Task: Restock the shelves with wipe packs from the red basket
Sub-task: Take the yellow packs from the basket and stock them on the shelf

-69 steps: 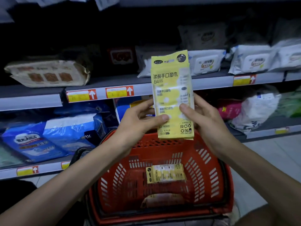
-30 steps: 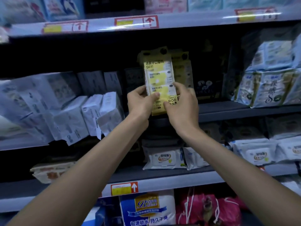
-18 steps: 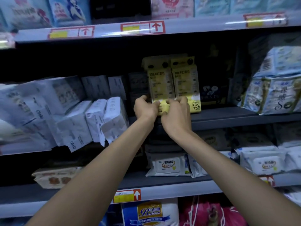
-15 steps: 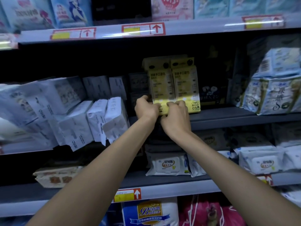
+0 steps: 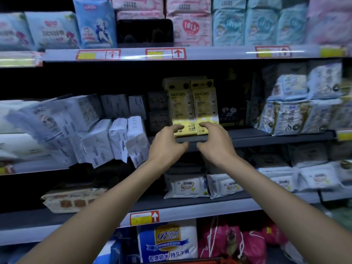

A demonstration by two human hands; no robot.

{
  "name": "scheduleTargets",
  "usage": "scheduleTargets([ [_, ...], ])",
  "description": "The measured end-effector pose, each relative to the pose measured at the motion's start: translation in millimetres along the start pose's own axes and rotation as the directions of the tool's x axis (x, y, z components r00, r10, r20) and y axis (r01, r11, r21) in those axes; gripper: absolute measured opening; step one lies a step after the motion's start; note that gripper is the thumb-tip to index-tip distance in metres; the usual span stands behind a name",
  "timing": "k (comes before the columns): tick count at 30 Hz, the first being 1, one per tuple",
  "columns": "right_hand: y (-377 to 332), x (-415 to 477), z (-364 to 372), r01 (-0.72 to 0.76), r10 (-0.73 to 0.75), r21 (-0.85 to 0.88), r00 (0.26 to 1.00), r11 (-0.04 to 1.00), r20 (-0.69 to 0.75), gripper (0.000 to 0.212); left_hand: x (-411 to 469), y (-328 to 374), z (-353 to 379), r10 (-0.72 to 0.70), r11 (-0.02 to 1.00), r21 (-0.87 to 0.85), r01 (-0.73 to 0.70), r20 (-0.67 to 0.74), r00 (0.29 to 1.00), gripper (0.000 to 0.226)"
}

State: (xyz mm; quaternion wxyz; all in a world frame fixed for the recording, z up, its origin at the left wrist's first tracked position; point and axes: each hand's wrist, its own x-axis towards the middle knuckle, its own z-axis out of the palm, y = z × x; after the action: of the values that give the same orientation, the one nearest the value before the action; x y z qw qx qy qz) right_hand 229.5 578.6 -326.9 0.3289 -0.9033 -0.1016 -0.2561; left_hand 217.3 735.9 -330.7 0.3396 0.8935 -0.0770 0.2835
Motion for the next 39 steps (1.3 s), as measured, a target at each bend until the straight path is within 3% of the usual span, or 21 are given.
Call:
scheduleTargets([
  [10, 42, -83, -12, 0.055, -0.051, -0.066, 0.996, 0.996, 0.070, 0.084, -79, -26, 10, 0.236, 0.883, 0.362, -0.301, 0.214, 0.948, 0.074],
  [18, 99, -157, 33, 0.022, 0.016, -0.130, 0.958, 0.991, 0.286, 0.094, -148, -88, 57, 0.153, 0.853, 0.426, -0.302, 0.348, 0.925, 0.099],
  [23, 134, -198, 75, -0.008, 0.092, -0.193, 0.896, 0.981, 0.433, 0.101, -188, -128, 89, 0.071, 0.870, 0.413, -0.270, 0.438, 0.896, 0.098],
  [28, 162, -238, 115, 0.020, 0.140, -0.256, 0.794, 0.966, 0.591, 0.099, -232, -163, 120, -0.019, 0.872, 0.419, -0.254, 0.547, 0.837, 0.101],
  [32, 185, -275, 138, 0.097, 0.098, -0.239, 0.718, 0.966, 0.689, 0.084, -271, -190, 145, -0.078, 0.850, 0.437, -0.296, 0.658, 0.749, 0.100],
  [39, 214, -315, 162, 0.320, 0.107, -0.282, 0.469, 0.905, 0.877, 0.082, -331, -221, 197, -0.171, 0.834, 0.417, -0.363, 0.819, 0.548, 0.098],
])
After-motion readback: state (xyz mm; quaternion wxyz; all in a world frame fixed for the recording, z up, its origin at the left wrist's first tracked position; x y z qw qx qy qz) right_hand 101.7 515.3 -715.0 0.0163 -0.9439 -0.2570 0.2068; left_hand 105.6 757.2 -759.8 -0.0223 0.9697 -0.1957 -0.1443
